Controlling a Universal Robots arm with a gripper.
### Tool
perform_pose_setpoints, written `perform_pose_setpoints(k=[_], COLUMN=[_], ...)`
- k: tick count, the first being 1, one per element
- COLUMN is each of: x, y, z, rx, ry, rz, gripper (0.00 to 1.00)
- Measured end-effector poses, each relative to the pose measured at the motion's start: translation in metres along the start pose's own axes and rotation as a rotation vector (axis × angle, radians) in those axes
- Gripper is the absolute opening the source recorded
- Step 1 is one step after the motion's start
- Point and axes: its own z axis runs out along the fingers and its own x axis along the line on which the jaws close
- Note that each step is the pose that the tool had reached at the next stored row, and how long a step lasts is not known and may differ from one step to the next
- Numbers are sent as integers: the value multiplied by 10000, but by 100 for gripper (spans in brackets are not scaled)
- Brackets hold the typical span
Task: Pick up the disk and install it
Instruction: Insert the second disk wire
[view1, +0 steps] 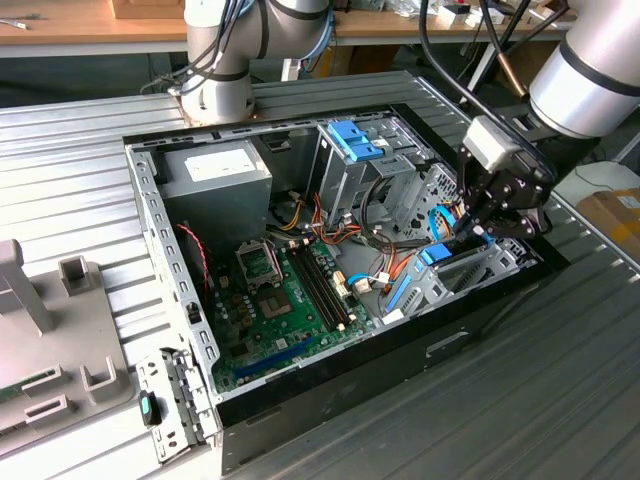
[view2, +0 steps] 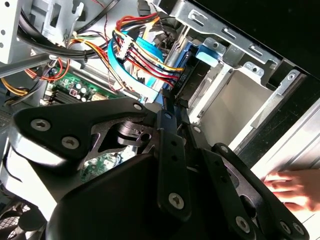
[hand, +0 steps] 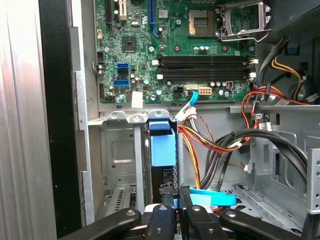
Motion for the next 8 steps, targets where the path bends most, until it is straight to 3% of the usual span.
perform_pose_setpoints(k=[8], x=[3], y=[1], z=[23], rx=[0], ry=[3], rz=[0], gripper=[16])
